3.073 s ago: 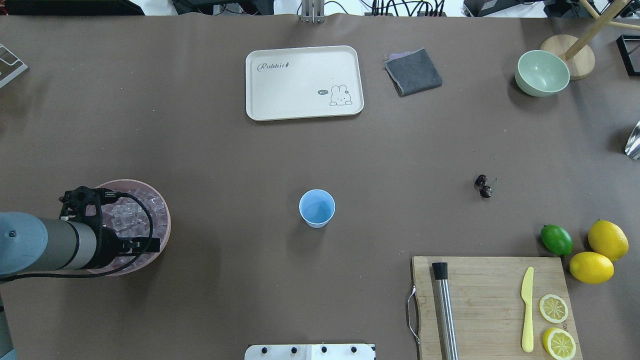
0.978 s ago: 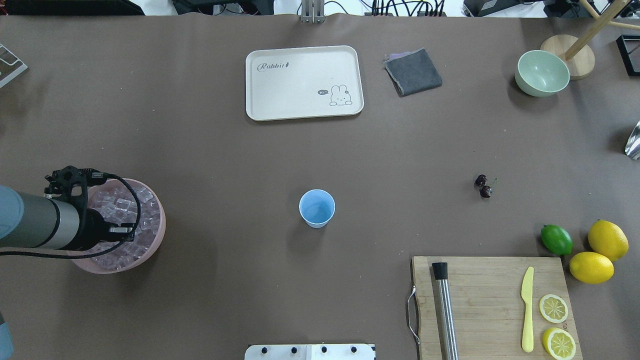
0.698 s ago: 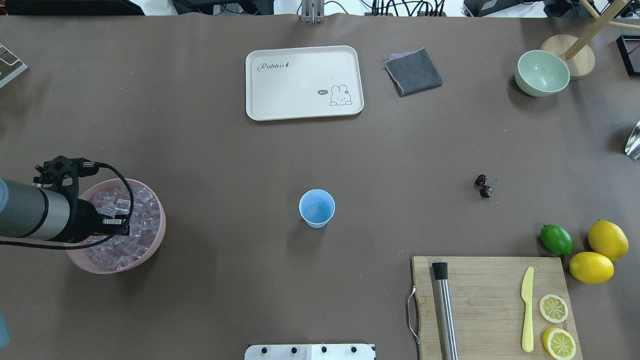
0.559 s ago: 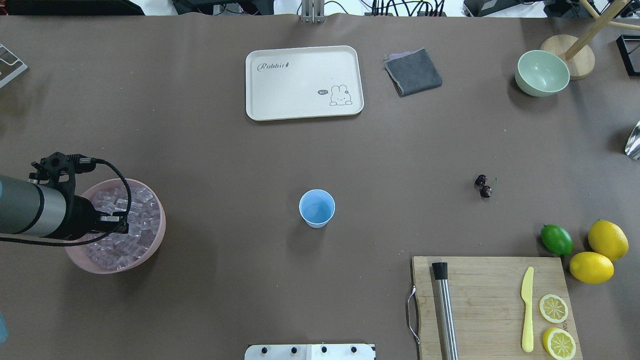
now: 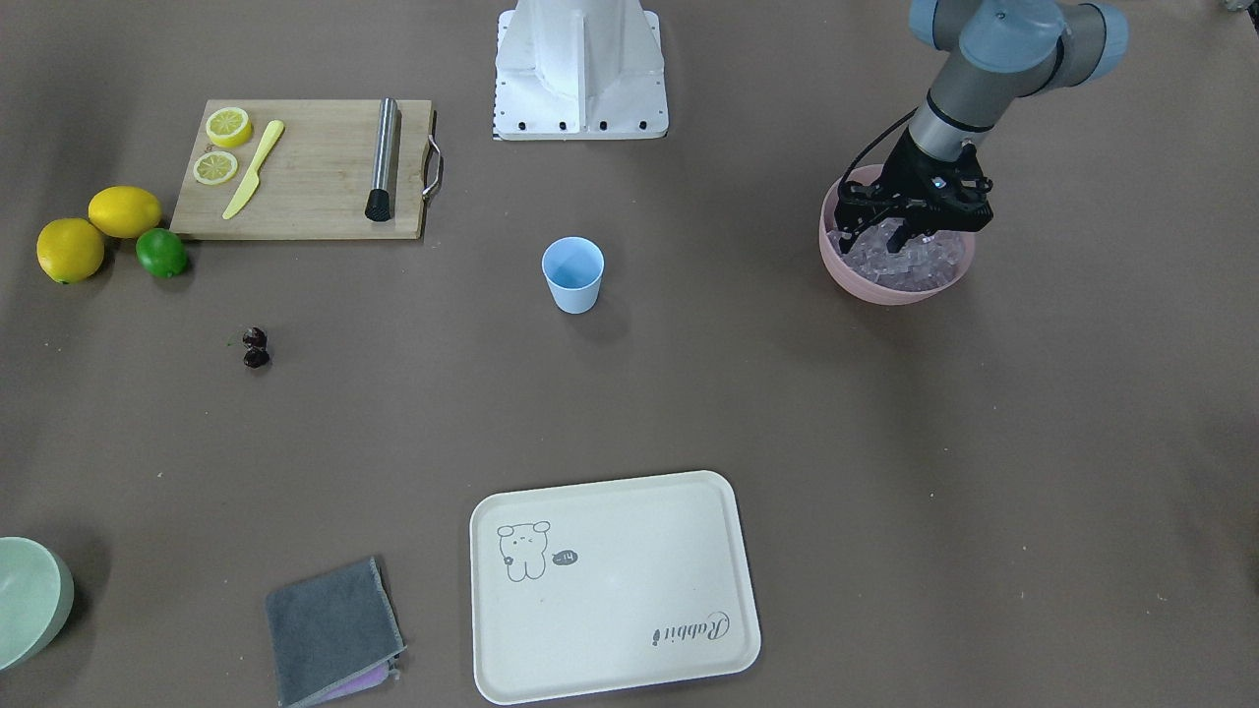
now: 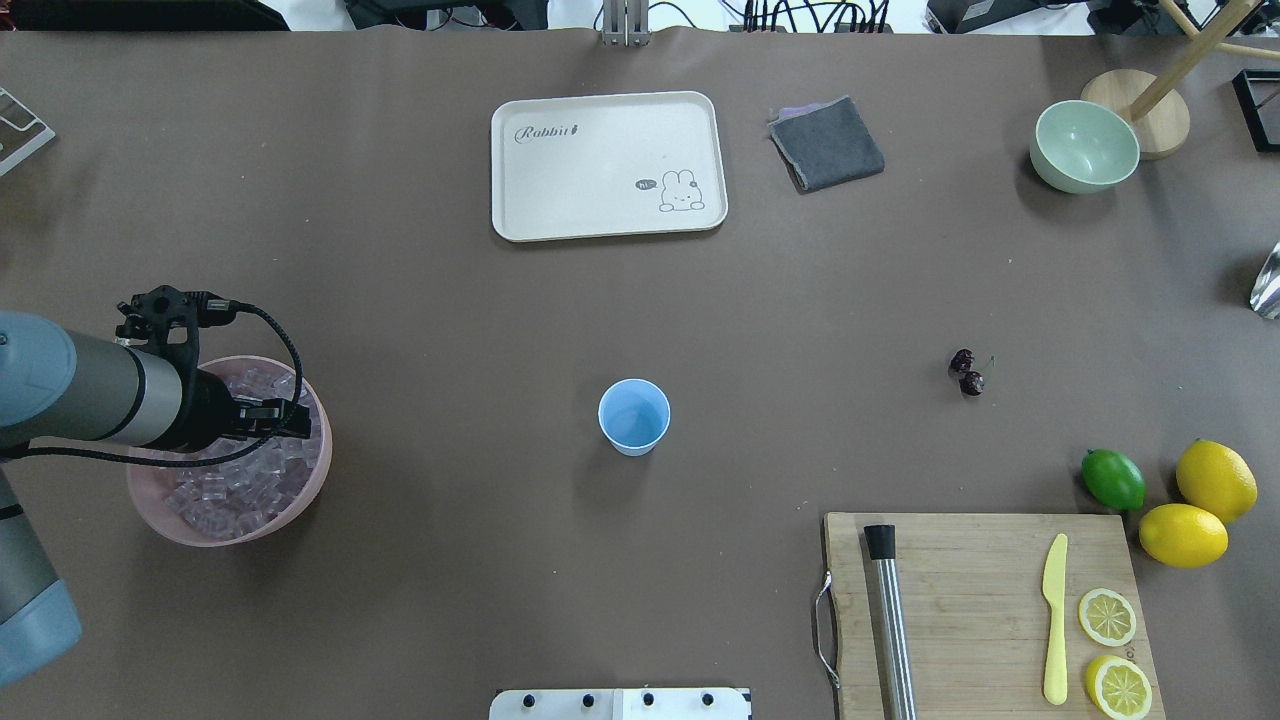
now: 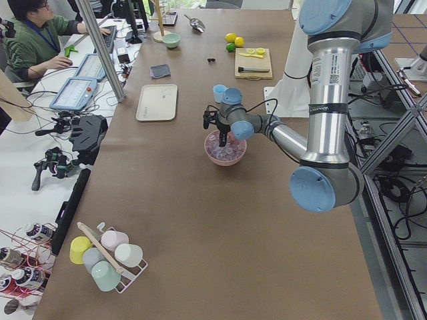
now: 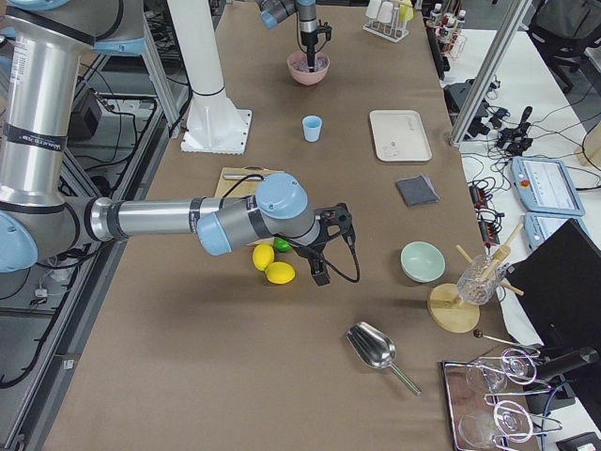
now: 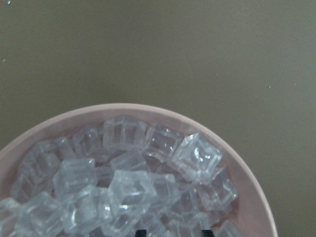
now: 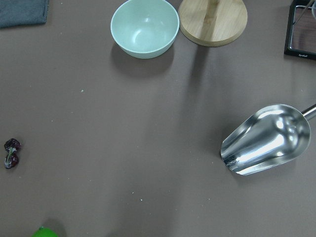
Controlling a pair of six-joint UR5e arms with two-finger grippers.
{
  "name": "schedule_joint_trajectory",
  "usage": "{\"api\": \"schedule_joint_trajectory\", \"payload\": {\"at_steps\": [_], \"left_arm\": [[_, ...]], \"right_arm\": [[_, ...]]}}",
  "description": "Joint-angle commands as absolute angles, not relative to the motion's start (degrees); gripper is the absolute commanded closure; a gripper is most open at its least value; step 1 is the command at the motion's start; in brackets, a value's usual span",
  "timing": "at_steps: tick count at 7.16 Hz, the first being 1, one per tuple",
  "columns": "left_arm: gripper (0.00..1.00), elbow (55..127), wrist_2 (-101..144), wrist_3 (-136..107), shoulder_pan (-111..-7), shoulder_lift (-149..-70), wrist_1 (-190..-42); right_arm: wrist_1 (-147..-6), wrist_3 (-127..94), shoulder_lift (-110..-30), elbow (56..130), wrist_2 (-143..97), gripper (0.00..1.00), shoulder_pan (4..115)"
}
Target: Put ice and cherries in cup
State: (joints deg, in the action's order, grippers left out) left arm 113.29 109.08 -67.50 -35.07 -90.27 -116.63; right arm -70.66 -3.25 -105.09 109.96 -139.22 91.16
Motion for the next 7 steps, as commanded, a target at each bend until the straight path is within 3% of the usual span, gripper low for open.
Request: {"api": "schedule_joint_trajectory", "payload": {"at_steps": [1, 7], "left_arm": [[0.09, 112.77, 108.46, -67.33, -34.81, -90.26, -116.11], [0.03, 120.15, 111.62, -65.04, -37.52, -90.27, -106.35]], "right_arm": [[-70.66, -3.25, -105.12, 109.95, -139.22, 0.00, 91.23], [-70.66, -3.34, -105.12, 109.95, -139.31, 0.00, 91.14]]}}
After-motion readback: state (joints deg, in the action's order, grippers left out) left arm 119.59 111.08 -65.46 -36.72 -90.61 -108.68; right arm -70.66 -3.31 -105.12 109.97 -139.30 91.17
